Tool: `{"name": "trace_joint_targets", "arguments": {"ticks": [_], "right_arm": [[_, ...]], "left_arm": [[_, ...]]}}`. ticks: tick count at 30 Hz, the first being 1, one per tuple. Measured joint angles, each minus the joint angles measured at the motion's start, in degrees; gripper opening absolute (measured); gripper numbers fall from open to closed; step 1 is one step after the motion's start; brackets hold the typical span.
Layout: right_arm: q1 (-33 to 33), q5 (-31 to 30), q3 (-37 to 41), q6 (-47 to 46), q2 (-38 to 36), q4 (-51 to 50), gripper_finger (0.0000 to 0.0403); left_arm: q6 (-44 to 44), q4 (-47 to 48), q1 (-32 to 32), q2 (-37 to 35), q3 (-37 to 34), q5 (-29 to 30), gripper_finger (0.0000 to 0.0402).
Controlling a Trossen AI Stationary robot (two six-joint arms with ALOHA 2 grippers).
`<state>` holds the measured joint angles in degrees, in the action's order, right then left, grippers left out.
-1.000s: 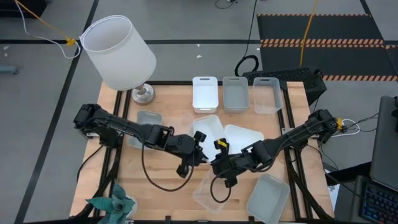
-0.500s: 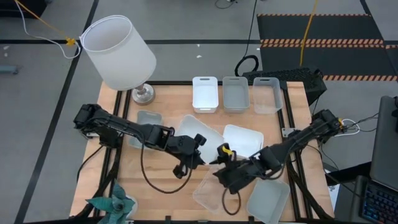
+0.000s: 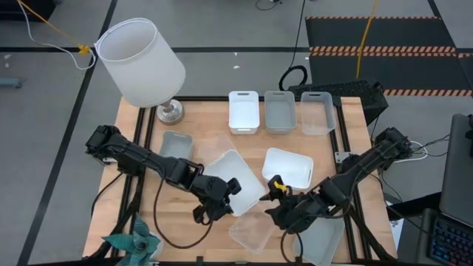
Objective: Stack baskets by color
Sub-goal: Stack the bottom white bin on top of the top white bin
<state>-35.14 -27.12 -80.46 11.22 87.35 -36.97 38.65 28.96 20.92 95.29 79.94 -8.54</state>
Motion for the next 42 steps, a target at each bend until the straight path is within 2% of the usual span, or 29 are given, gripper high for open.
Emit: {"name": "trace_joint_targets", "arguments": {"ticks": [7, 18, 24, 28, 32, 34, 38, 42], "right_arm": [[1.9, -0.1, 0.8, 3.0, 0.0, 0.4, 0.0150], [3.4, 0.6, 0.8, 2.7, 0.1, -2.0, 0.0012], [3.5, -0.2, 0.8, 1.7, 0.0, -3.7, 0.0005], [3.6, -2.4, 0.8, -1.4, 0.0, -5.8, 0.0003], [4.1, -3.1, 0.8, -4.2, 0.0, -6.8, 0.0002], [4.8, -3.2, 0.8, -6.0, 0.0, -6.4, 0.0002], [7.0, -3.3, 0.8, -10.8, 0.1, -5.6, 0.0001], [9.0, -3.3, 0.8, -13.9, 0.1, -6.2, 0.0001]], "left_arm": [[-0.2, 0.0, -0.1, 0.0, 0.0, 0.2, 0.0007], [-0.3, -0.2, -0.1, 0.0, 0.0, 1.9, 0.0008], [-8.9, -1.9, -0.2, 0.0, 0.0, 8.0, 0.0018], [-14.7, -1.9, 0.3, 0.0, 0.0, 15.1, 0.0075], [-16.7, -2.0, 1.1, -0.1, 0.0, 26.1, 0.0161], [-16.5, -2.4, 1.4, -0.1, 0.0, 29.8, 0.0202], [-18.5, -3.9, 1.8, -0.5, 0.2, 33.9, 0.0262], [-23.4, -2.0, 1.9, -1.1, 3.3, 35.6, 0.0288]]}}
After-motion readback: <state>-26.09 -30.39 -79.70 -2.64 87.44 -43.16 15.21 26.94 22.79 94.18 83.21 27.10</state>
